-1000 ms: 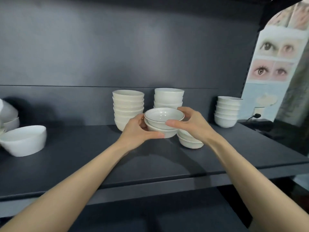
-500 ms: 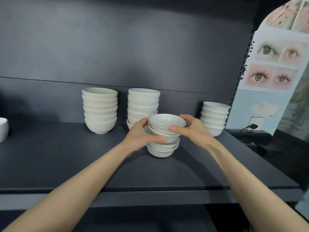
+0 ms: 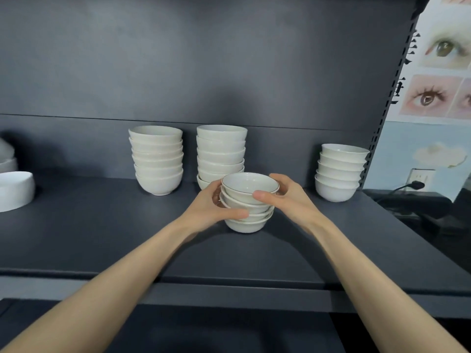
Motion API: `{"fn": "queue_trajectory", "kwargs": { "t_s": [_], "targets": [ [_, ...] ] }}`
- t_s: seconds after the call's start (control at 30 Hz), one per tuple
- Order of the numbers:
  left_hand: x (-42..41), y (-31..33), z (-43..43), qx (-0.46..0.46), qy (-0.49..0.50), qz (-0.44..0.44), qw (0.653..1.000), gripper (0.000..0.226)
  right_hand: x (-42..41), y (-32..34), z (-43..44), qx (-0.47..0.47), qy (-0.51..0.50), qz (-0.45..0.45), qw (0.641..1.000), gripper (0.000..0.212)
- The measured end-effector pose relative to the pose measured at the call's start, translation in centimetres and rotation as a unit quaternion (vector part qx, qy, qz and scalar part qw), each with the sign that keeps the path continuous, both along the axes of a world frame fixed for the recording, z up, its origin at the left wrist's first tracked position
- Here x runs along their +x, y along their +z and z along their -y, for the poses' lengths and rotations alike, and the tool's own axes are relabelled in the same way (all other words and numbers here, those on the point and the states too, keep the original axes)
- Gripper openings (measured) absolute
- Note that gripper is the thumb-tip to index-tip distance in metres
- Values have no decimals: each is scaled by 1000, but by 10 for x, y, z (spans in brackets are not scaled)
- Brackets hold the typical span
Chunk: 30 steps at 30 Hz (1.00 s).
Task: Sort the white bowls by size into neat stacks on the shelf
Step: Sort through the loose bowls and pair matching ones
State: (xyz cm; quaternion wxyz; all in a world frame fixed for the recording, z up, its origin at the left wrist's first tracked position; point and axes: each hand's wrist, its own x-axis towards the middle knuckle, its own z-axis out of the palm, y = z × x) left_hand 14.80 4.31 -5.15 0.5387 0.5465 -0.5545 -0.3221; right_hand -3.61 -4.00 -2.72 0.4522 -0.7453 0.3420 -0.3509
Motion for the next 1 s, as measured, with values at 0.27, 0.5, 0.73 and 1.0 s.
{"fn": "queue_trajectory", "kwargs": {
  "t_s": [0.27, 0.5, 0.73, 1.0],
  "targets": [
    [-4, -11, 4, -21, 22, -13, 999, 87, 0, -6, 5, 7, -7, 42, 999, 69],
    [-26, -14, 17, -17, 29, 43, 999, 88, -20, -6, 16, 8, -28, 64, 998, 73],
    [-30, -15, 20, -26, 32, 42, 998, 66, -20, -11, 18, 5, -35, 90, 995, 74],
    [-30, -18, 22, -30, 36, 28, 998, 55, -18, -18, 18, 15, -38, 115, 992, 73]
  ]
}}
